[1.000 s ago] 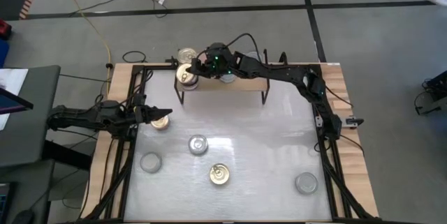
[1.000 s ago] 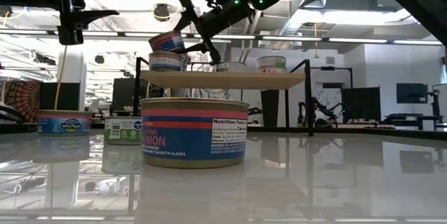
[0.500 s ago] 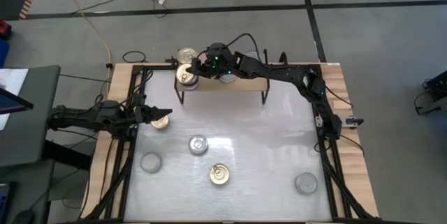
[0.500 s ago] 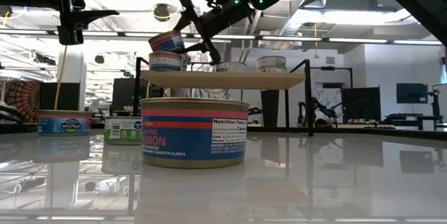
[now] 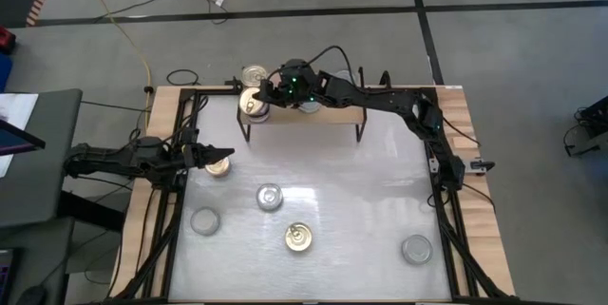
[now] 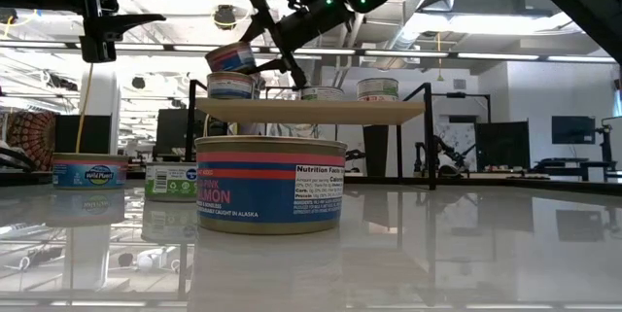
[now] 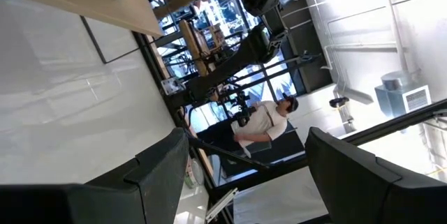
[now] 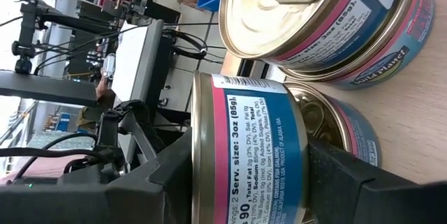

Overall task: Stack canned seafood by type on shelf
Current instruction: Stack the blue pink tuna can on top of the other blue pink tuna can on the shelf

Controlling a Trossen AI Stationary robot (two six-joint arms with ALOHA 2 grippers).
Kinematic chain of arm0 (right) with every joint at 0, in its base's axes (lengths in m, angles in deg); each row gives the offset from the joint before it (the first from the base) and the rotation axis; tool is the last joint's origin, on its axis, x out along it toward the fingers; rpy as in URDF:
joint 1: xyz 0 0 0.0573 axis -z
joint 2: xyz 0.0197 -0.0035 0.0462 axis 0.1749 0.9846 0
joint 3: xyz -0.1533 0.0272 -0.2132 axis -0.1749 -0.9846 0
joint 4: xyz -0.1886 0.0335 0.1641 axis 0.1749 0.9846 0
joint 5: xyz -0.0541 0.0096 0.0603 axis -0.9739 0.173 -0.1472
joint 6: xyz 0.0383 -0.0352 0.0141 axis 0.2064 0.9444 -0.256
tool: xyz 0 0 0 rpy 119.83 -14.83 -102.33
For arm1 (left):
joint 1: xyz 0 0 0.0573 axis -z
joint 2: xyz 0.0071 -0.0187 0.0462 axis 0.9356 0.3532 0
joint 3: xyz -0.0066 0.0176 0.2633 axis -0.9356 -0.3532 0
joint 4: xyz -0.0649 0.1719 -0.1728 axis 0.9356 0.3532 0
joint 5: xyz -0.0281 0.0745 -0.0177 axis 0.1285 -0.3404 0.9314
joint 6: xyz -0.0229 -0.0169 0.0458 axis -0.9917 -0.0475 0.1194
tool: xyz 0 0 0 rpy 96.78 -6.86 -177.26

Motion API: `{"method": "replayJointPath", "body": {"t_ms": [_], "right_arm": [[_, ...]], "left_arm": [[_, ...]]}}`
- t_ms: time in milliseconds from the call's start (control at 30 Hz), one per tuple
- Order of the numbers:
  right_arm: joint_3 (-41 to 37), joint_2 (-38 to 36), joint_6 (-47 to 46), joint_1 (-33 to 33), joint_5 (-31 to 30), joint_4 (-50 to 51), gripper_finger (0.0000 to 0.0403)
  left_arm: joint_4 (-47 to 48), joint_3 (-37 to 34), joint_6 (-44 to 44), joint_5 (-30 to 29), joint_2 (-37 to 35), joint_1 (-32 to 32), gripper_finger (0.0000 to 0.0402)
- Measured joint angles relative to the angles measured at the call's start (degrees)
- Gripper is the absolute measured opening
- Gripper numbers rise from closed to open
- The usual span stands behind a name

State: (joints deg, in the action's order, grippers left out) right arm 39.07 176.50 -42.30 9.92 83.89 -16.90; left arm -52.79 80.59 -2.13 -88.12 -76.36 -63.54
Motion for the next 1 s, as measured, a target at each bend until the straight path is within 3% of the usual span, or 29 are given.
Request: {"method": "replayJointPath", "body": {"t_ms": [200, 667, 1000], "right_arm": [[-0.02, 0.00, -0.61, -0.01, 0.44, 0.02, 0.0262], [-0.04, 0.00, -0.61, -0.09, 1.55, 0.00, 0.0395], [-0.04, -0.02, -1.25, -0.02, 1.57, -0.07, 0.0381]], "left_arm": [[0.00, 0.00, 0.01, 0.00, 0.00, 0.02, 0.0274], [0.04, 0.00, 0.02, 0.46, 0.00, 0.02, 0.0274], [-0.03, 0.00, 6.04, 0.45, 0.02, 0.02, 0.0274]]}}
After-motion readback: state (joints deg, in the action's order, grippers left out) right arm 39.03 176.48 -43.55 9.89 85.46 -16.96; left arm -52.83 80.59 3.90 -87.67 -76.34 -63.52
